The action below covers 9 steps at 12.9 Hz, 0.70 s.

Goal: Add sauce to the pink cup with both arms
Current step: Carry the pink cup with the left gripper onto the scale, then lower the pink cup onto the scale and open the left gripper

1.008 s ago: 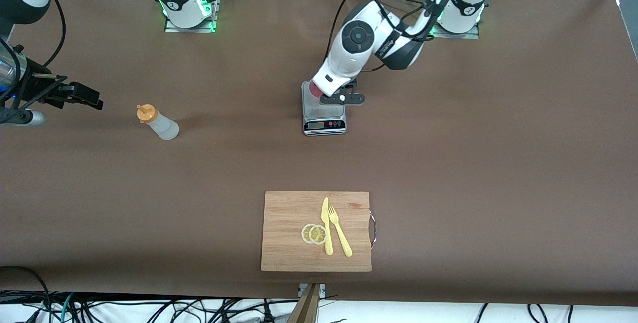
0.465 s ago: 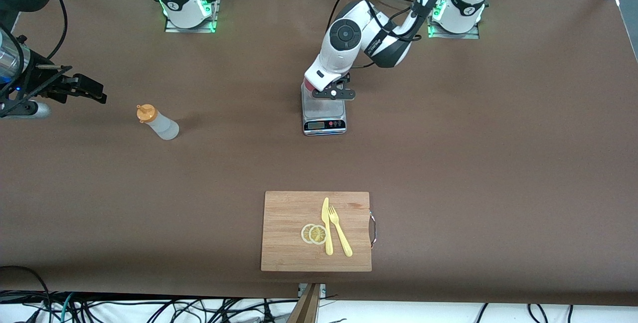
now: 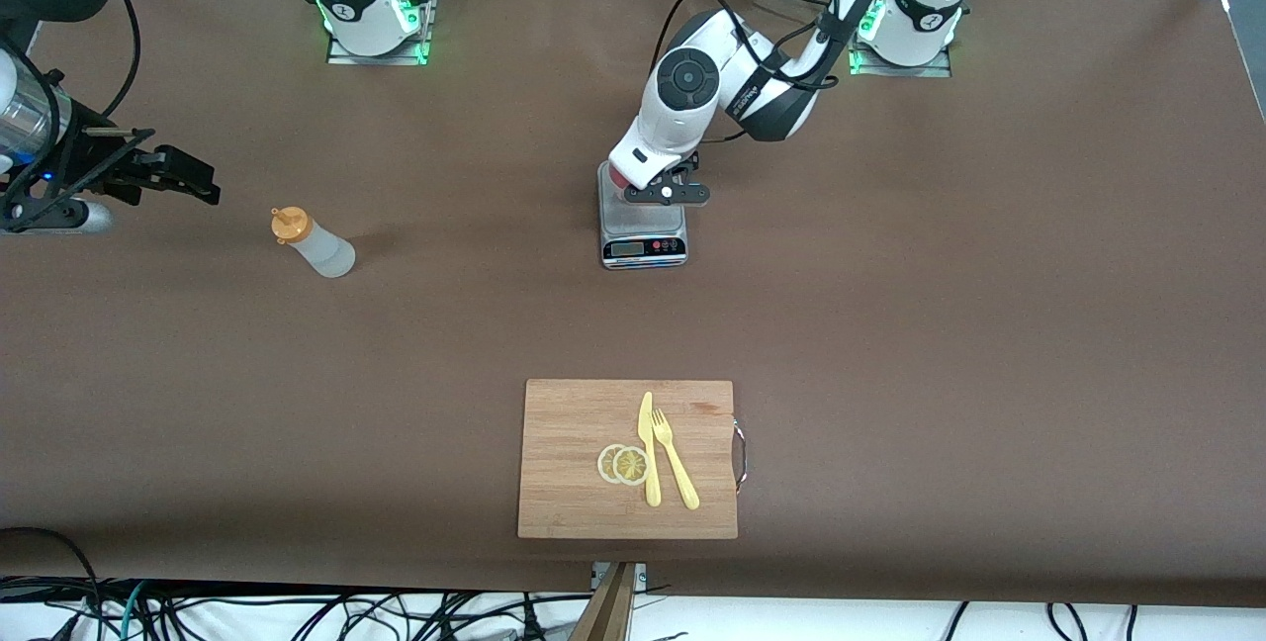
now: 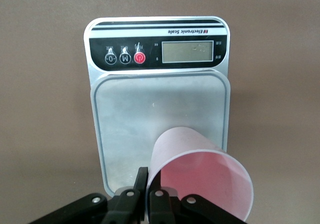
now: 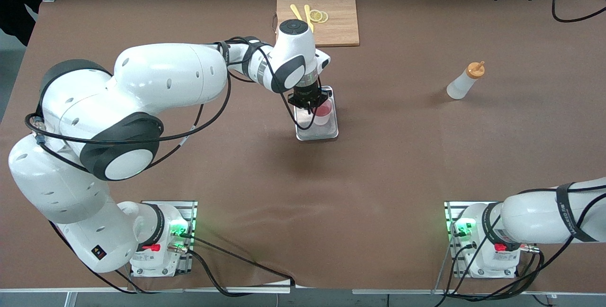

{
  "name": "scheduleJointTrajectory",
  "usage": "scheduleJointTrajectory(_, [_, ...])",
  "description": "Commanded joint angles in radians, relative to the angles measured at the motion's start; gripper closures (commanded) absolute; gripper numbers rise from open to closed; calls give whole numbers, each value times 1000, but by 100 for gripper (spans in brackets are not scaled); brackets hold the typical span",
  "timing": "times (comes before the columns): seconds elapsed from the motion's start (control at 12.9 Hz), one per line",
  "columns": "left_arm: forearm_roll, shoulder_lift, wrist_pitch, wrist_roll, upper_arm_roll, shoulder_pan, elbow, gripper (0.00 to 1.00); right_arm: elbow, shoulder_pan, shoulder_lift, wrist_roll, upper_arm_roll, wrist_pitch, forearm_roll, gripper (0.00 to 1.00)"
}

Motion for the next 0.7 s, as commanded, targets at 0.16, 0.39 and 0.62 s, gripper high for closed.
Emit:
scheduleJointTrajectory(0.16, [27,13,8,0,35,-3,17,100,14,-9,5,-10,-4,-15,1,0])
scheduleJointTrajectory(0.39, [30,14,10,14,47,3,26,100,15,-9,6,-9,-4,-9,4,0])
scheduleJointTrajectory(0.62, [35,31,10,4,47,4,29,75,15,-9,6,-9,-4,-12,1,0])
